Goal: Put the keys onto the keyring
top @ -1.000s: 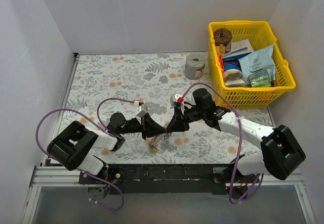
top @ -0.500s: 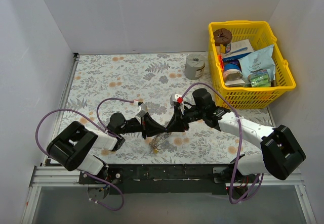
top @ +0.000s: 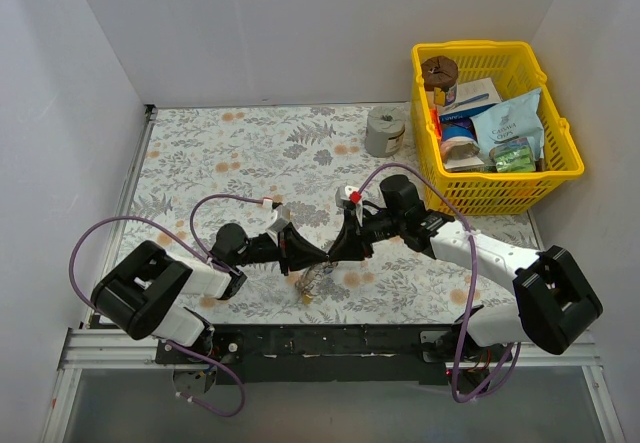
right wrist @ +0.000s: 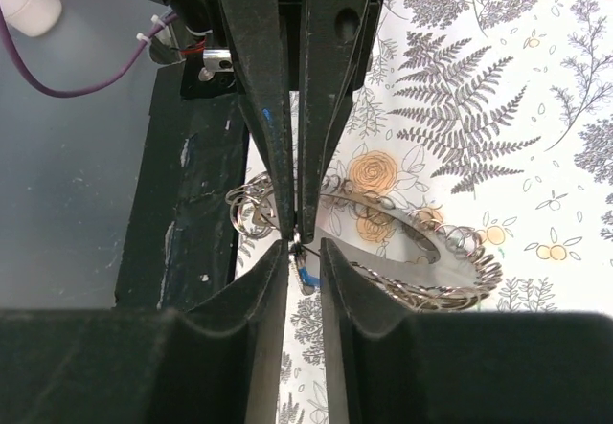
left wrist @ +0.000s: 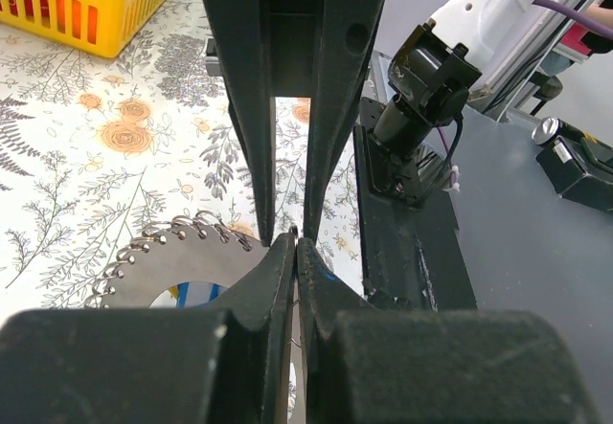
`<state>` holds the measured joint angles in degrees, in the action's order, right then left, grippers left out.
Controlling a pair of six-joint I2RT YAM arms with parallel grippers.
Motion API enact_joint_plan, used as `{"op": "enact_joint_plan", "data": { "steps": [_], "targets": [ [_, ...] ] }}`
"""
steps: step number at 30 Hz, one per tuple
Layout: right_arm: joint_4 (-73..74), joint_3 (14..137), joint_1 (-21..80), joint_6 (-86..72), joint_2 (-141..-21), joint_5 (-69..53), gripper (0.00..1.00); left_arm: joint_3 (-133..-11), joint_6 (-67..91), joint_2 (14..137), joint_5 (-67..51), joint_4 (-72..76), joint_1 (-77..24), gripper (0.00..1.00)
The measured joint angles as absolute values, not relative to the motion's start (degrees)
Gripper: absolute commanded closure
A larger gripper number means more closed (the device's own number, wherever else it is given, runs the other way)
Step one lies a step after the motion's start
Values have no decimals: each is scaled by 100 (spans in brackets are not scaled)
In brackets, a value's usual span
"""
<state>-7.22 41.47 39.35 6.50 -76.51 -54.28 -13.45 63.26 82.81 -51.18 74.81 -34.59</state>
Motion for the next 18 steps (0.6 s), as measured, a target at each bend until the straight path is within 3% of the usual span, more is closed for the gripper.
{"op": "enact_joint_plan", "data": {
  "steps": [1, 2, 9, 18],
  "targets": [
    [-729, 4145, 3938, 648, -7655, -5406, 57, -1345, 6326, 8278, -5113, 7485, -3461, 100],
    [-740, 4145, 3940, 648, -7655, -5391, 55, -1345, 6329, 8267, -5120, 7485, -3461, 100],
    [-832, 4136, 3951, 622, -7655, -5306, 62, -1345, 6324, 8178, -5107, 7507, -3461, 100],
    [-869, 4134, 3951, 613, -7653, -5260, 60, -1343, 6289, 8149, -5043, 7498, -3461, 100]
  ]
}}
